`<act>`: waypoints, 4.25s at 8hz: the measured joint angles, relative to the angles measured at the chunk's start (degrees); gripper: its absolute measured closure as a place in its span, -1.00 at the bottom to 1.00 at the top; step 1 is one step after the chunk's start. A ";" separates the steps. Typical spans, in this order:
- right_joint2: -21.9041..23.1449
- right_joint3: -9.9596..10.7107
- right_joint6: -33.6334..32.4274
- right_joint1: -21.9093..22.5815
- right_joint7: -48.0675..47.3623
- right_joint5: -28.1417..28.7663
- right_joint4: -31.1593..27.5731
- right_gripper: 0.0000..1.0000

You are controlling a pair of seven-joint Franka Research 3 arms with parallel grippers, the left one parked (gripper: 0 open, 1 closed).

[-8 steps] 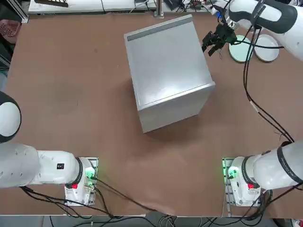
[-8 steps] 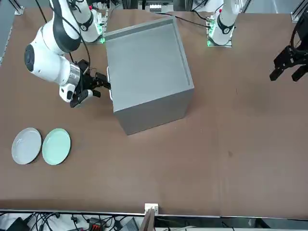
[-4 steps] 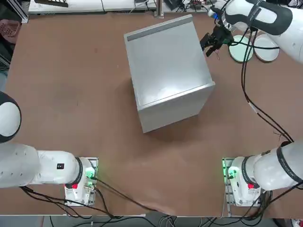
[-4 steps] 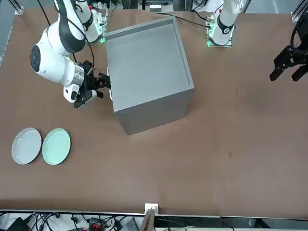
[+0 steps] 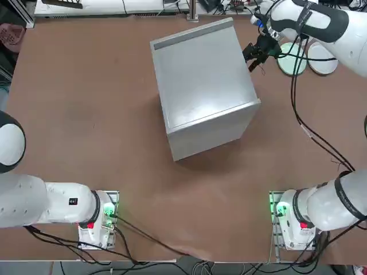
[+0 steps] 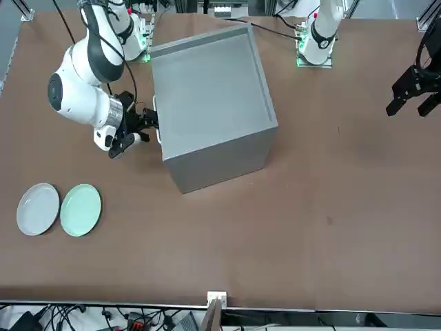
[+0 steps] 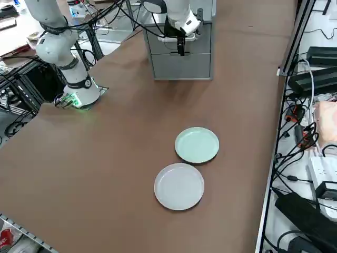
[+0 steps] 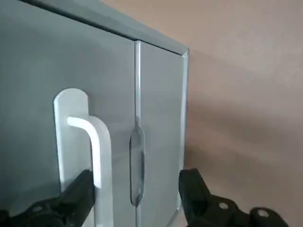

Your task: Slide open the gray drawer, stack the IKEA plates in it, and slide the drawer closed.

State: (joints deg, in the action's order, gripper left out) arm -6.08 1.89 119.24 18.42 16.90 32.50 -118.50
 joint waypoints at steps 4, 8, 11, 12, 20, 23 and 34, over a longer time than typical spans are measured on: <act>0.02 0.14 -0.28 -0.79 2.14 -2.02 0.35 -1.00; -0.20 1.26 -3.06 -10.86 11.90 -5.13 0.73 -1.00; -1.11 1.27 -5.41 -15.41 15.58 -6.30 2.28 -1.00; -1.43 1.25 -6.17 -16.54 16.50 -7.12 2.97 -1.00; -6.67 1.27 -16.51 -23.05 21.55 -14.77 18.42 -1.00; -13.53 1.59 -17.28 -26.98 17.60 -16.56 27.55 -0.95; -30.88 1.99 13.17 -31.48 -18.23 -28.46 21.81 -0.52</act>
State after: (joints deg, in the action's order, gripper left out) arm -36.97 3.88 132.41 -13.06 -1.34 4.04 -96.70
